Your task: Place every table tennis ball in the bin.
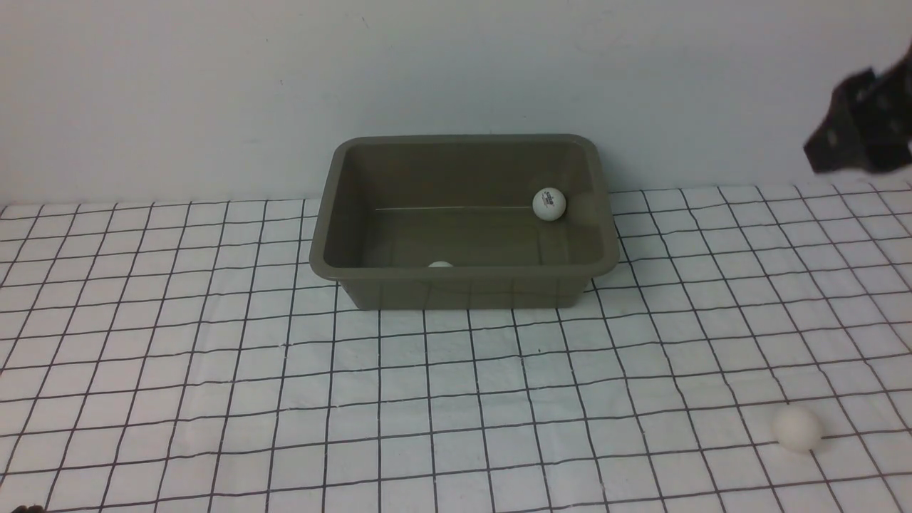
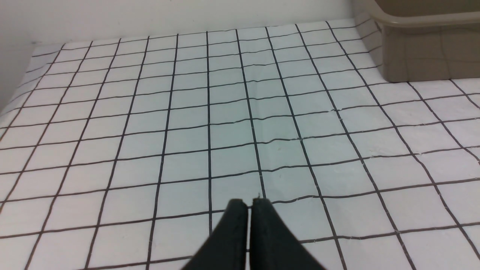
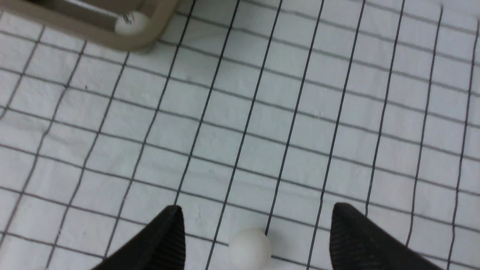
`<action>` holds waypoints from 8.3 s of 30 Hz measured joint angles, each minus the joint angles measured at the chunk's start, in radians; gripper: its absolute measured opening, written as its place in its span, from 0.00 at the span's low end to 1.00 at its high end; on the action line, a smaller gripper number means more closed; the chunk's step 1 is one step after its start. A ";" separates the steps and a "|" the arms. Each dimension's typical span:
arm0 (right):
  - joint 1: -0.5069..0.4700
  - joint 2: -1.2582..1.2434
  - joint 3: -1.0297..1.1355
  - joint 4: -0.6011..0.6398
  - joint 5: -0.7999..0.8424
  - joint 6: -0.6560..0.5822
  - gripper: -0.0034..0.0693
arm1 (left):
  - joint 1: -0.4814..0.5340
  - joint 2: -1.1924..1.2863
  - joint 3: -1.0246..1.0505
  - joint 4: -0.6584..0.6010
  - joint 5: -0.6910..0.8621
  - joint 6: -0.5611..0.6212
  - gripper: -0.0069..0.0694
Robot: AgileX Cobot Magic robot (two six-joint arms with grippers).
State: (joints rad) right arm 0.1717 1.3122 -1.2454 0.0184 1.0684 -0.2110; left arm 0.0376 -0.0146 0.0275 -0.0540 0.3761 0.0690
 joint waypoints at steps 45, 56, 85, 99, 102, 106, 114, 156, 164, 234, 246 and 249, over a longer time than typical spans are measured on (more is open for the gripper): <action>-0.093 0.426 0.346 0.044 -0.323 0.127 0.69 | 0.000 0.000 0.000 0.000 0.001 0.000 0.09; -0.093 0.460 0.290 0.068 -0.279 0.114 0.54 | 0.000 0.000 0.000 0.000 0.001 0.000 0.09; 0.107 0.824 -0.688 0.524 -0.052 -0.149 0.54 | 0.000 0.000 0.000 0.000 0.001 0.000 0.09; 0.108 0.982 -0.813 0.524 -0.036 -0.149 0.66 | 0.000 0.000 0.000 0.000 0.001 0.000 0.09; 0.108 0.982 -0.820 0.524 -0.036 -0.149 0.68 | 0.000 0.000 0.000 0.000 0.001 0.000 0.09; 0.108 0.982 -0.847 0.524 -0.011 -0.149 0.69 | 0.000 0.000 0.000 0.000 0.001 0.000 0.09; 0.081 0.916 -1.107 0.461 0.165 -0.114 0.49 | 0.000 0.000 0.000 0.000 0.001 0.000 0.09; -0.177 -1.069 0.625 0.334 -0.139 -0.171 0.02 | 0.000 0.000 0.000 0.000 0.001 0.000 0.09; -0.177 -1.207 0.817 0.359 -0.165 -0.171 0.02 | 0.000 0.000 0.000 0.000 0.001 0.000 0.09; -0.158 -1.324 1.269 0.315 -0.676 -0.296 0.02 | 0.000 0.000 0.000 0.000 0.001 0.000 0.09; -0.158 -1.324 1.269 0.315 -0.676 -0.296 0.02 | 0.000 0.000 0.000 0.000 0.001 0.000 0.09; -0.158 -1.324 1.269 0.315 -0.676 -0.296 0.02 | 0.000 0.000 0.000 0.000 0.001 0.000 0.09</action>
State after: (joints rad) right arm 0.0133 -0.0121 0.0239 0.3329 0.3922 -0.5071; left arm 0.0376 -0.0146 0.0275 -0.0540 0.3770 0.0690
